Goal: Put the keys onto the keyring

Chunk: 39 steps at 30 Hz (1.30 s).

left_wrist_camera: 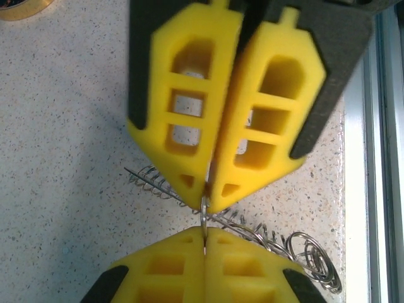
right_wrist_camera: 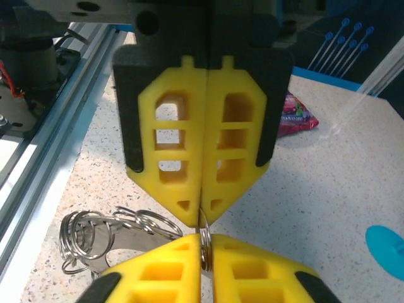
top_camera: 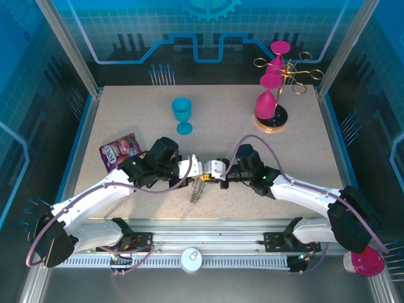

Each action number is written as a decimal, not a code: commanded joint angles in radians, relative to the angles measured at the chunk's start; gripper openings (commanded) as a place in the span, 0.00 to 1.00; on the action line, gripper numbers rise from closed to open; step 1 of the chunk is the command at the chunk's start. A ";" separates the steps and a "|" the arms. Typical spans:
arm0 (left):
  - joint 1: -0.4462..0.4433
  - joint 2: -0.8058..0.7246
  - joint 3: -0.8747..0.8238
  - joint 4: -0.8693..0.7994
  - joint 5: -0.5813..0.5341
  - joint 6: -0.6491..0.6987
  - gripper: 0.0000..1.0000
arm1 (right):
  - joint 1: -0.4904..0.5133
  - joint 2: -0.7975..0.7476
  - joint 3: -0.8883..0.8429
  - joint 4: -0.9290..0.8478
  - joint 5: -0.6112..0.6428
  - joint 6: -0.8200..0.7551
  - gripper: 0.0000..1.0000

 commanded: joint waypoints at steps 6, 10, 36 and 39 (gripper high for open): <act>-0.006 -0.021 0.030 0.005 0.045 -0.019 0.00 | 0.018 0.023 -0.017 0.062 -0.041 0.013 0.00; 0.003 -0.046 -0.006 0.031 0.046 -0.028 0.09 | 0.011 0.014 -0.028 0.078 -0.071 0.026 0.00; 0.041 -0.181 -0.347 0.518 0.187 -0.203 0.23 | -0.049 0.007 -0.096 0.297 -0.231 0.206 0.00; 0.041 -0.178 -0.350 0.529 0.196 -0.208 0.21 | -0.049 0.013 -0.093 0.308 -0.234 0.214 0.00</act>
